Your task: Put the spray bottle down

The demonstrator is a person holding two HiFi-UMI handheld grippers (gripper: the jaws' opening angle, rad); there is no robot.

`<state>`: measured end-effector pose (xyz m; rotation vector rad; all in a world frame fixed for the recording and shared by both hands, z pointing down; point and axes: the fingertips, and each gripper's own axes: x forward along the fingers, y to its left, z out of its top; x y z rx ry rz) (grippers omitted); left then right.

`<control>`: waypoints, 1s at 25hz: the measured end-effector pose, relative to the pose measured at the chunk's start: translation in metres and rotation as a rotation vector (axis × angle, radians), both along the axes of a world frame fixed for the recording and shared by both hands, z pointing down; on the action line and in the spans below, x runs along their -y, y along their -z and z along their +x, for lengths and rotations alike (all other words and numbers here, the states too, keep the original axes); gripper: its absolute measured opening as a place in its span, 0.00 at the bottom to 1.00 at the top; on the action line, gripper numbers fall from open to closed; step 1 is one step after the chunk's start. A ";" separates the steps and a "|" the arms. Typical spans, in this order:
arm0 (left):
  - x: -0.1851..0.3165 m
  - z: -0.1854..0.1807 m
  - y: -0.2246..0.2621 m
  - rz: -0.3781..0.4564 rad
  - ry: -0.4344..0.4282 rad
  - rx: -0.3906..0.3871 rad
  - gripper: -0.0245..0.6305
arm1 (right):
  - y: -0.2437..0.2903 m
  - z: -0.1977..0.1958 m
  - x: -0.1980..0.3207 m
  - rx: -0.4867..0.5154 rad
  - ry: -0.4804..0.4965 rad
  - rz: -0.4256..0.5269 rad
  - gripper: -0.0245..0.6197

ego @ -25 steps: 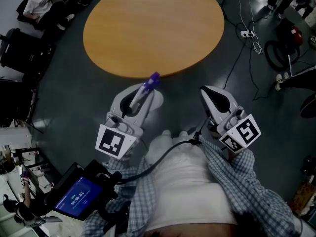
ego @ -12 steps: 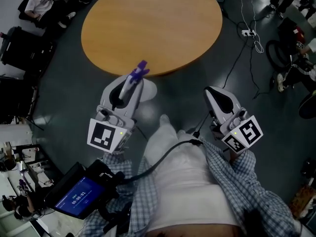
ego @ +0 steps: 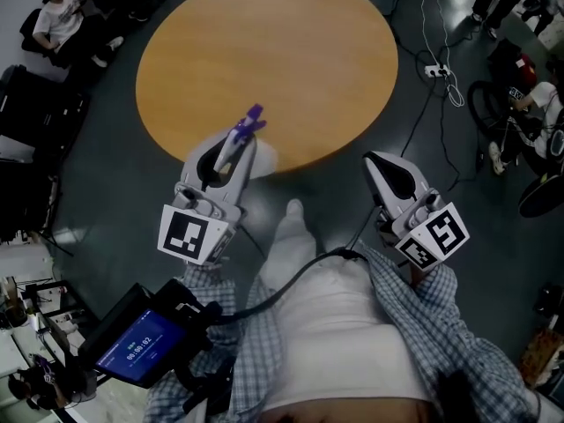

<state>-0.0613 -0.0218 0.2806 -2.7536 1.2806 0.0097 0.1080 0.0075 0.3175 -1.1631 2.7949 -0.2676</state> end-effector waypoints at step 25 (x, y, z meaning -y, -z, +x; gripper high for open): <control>0.178 0.003 -0.053 -0.137 -0.057 0.015 0.14 | -0.030 -0.034 0.180 -0.020 0.031 -0.124 0.04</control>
